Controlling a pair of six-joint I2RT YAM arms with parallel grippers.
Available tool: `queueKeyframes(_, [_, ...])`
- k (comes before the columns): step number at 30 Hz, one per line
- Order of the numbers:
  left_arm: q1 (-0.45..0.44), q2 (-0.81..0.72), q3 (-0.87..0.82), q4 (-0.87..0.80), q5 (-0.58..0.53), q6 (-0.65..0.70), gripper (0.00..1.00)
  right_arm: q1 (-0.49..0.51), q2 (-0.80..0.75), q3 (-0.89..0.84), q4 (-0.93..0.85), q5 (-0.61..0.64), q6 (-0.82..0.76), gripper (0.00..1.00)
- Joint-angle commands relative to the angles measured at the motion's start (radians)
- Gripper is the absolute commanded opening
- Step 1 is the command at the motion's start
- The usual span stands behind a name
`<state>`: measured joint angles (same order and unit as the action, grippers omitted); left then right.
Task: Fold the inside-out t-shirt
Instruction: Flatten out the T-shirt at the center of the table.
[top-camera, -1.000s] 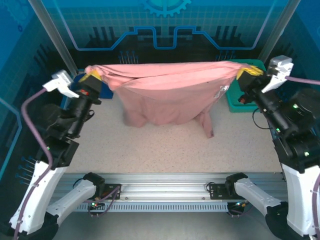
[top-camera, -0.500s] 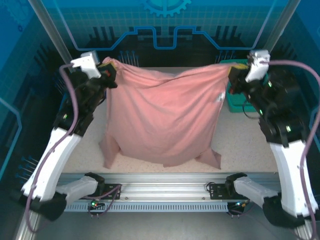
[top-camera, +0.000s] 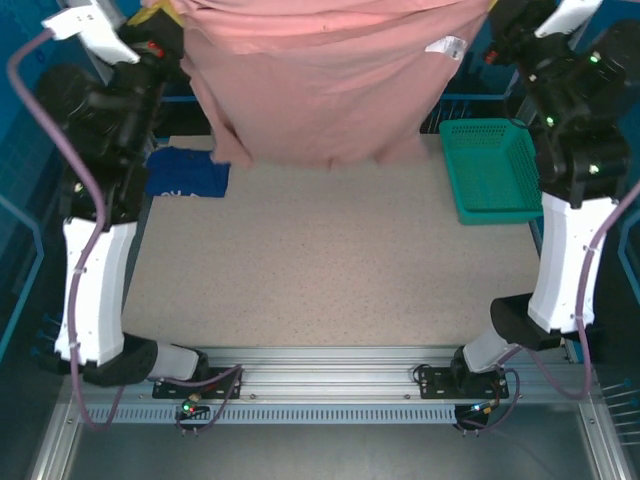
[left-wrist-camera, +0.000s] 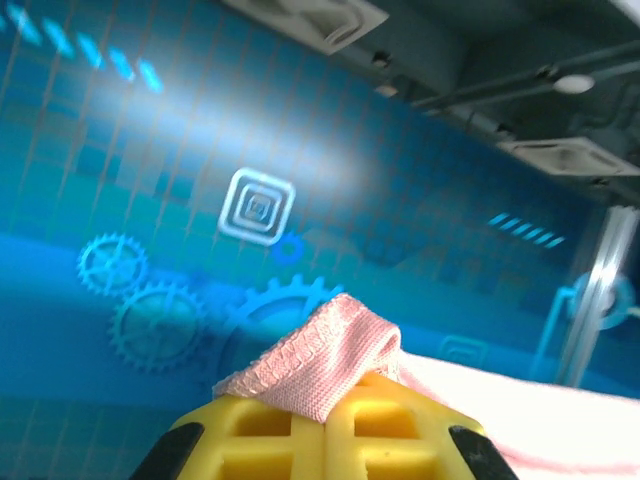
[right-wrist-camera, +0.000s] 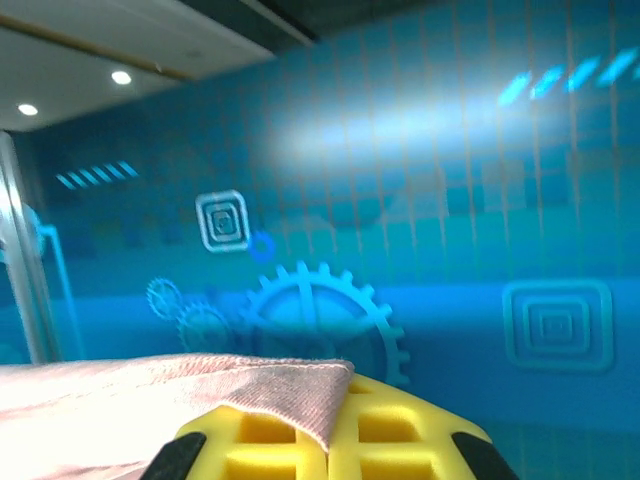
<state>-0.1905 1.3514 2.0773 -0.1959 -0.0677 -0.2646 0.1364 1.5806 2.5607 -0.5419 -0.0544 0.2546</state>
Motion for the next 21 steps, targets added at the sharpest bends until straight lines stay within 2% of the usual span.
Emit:
queueKeyframes(1, [0.005, -0.098, -0.148, 0.030, 0.087, -0.047, 0.00, -0.011, -0.074, -0.115, -0.013, -0.057, 0.000, 0.00])
queueKeyframes(3, [0.005, -0.187, -0.355, 0.068, 0.119, -0.105, 0.00, -0.011, -0.163, -0.314, -0.005, -0.058, -0.010, 0.00])
queueKeyframes(6, [-0.005, -0.334, -0.762, 0.160, 0.189, -0.238, 0.00, -0.011, -0.333, -0.720, 0.023, -0.056, 0.011, 0.00])
queueKeyframes(10, [-0.096, -0.492, -1.281, 0.197, 0.178, -0.321, 0.00, -0.013, -0.525, -1.262, 0.057, -0.051, 0.080, 0.00])
queueKeyframes(13, [-0.182, -0.503, -1.538, 0.199, 0.159, -0.387, 0.00, -0.021, -0.568, -1.549, 0.045, 0.002, 0.119, 0.00])
queueKeyframes(15, [-0.235, -0.464, -1.650, 0.223, 0.156, -0.419, 0.00, -0.045, -0.557, -1.673, 0.064, 0.022, 0.140, 0.00])
queueKeyframes(16, [-0.259, -0.432, -1.692, 0.250, 0.155, -0.426, 0.04, -0.059, -0.539, -1.741, 0.076, 0.030, 0.143, 0.00])
queueKeyframes(19, [-0.306, -0.341, -1.736, 0.260, 0.126, -0.418, 0.23, -0.096, -0.459, -1.802, 0.079, 0.017, 0.152, 0.00])
queueKeyframes(21, [-0.339, -0.303, -1.724, 0.245, 0.089, -0.388, 0.38, -0.099, -0.414, -1.808, 0.076, 0.033, 0.145, 0.09])
